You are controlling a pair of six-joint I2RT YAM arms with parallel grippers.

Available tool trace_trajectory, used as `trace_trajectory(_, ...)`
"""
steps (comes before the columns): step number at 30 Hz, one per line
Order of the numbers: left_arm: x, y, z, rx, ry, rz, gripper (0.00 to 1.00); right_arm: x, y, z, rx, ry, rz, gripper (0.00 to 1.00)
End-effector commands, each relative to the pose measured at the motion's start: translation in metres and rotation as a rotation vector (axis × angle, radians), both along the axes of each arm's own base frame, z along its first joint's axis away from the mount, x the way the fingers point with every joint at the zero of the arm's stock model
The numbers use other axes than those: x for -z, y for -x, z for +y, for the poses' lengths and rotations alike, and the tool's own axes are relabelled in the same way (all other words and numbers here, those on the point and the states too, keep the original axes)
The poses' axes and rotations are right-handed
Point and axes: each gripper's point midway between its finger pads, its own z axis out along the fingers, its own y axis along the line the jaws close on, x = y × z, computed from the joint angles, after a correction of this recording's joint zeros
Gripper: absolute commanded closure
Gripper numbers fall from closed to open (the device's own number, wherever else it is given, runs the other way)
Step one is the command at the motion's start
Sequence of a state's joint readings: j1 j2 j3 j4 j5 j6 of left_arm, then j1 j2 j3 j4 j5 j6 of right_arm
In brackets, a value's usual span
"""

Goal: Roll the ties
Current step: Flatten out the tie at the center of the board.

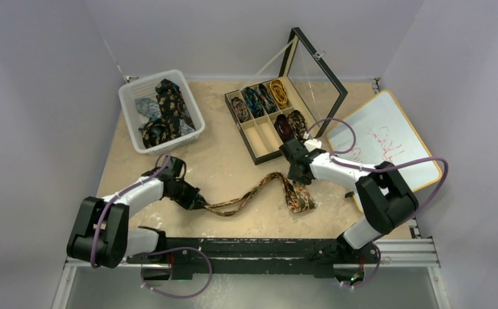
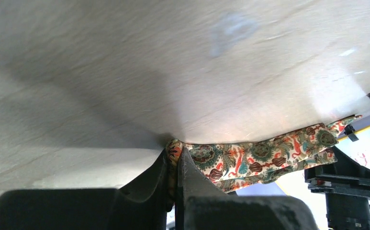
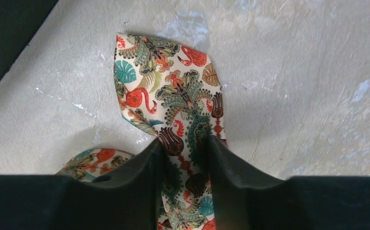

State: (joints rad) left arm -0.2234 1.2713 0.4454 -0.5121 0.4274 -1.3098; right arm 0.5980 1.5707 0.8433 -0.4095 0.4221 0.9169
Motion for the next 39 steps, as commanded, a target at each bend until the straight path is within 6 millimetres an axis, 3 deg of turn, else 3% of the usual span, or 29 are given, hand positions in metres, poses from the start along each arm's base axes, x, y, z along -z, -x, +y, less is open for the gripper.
trace_trajectory(1, -0.01, -0.035, 0.014, 0.065, -0.108, -0.196, 1.0, 0.0, -0.012, -0.004, 0.001, 0.044, -0.041, 0.67)
trace_trajectory(6, -0.044, -0.073, 0.025, 0.117, -0.2, -0.399, 1.0, -0.053, -0.05, -0.006, 0.031, -0.049, -0.225, 1.0)
trace_trajectory(9, -0.081, -0.103, 0.037, 0.163, -0.297, -0.568, 1.0, -0.107, -0.071, -0.011, 0.041, -0.205, -0.412, 1.0)
trace_trajectory(10, -0.101, -0.113, 0.041, 0.196, -0.339, -0.66, 1.0, -0.136, -0.077, -0.012, 0.039, -0.263, -0.521, 1.0)
trace_trajectory(12, -0.139, -0.13, 0.049, 0.219, -0.407, -0.826, 1.0, -0.172, -0.079, -0.017, 0.048, -0.339, -0.649, 1.0)
trace_trajectory(13, -0.157, -0.136, 0.052, 0.222, -0.438, -0.903, 1.0, -0.184, -0.078, -0.02, 0.061, -0.374, -0.695, 1.0)
trace_trajectory(15, -0.181, -0.138, 0.055, 0.227, -0.47, -1.019, 1.0, -0.184, -0.071, -0.024, 0.103, -0.436, -0.729, 1.0)
trace_trajectory(16, -0.183, -0.134, 0.056, 0.233, -0.476, -1.045, 1.0, -0.176, -0.066, -0.028, 0.129, -0.446, -0.721, 1.0)
trace_trajectory(19, -0.165, -0.112, 0.06, 0.225, -0.467, -1.047, 1.0, -0.145, -0.051, -0.05, 0.29, -0.478, -0.715, 1.0)
trace_trajectory(23, -0.114, -0.075, 0.059, 0.168, -0.386, -0.963, 1.0, -0.115, -0.036, -0.052, 0.326, -0.558, -0.718, 0.98)
trace_trajectory(26, -0.087, -0.056, 0.061, 0.1, -0.348, -0.902, 1.0, -0.098, -0.029, -0.06, 0.393, -0.531, -0.673, 0.83)
trace_trajectory(28, -0.077, -0.048, 0.066, 0.043, -0.352, -0.849, 1.0, -0.09, -0.024, -0.067, 0.428, -0.497, -0.641, 0.63)
trace_trajectory(31, -0.071, -0.043, 0.078, -0.007, -0.403, -0.784, 0.99, -0.089, -0.02, -0.078, 0.486, -0.437, -0.608, 0.5)
trace_trajectory(35, -0.07, -0.038, 0.091, -0.066, -0.458, -0.691, 0.97, -0.096, -0.014, -0.094, 0.558, -0.354, -0.576, 0.46)
trace_trajectory(39, -0.066, -0.03, 0.107, -0.172, -0.526, -0.546, 0.81, -0.121, -0.007, -0.111, 0.634, -0.312, -0.617, 0.4)
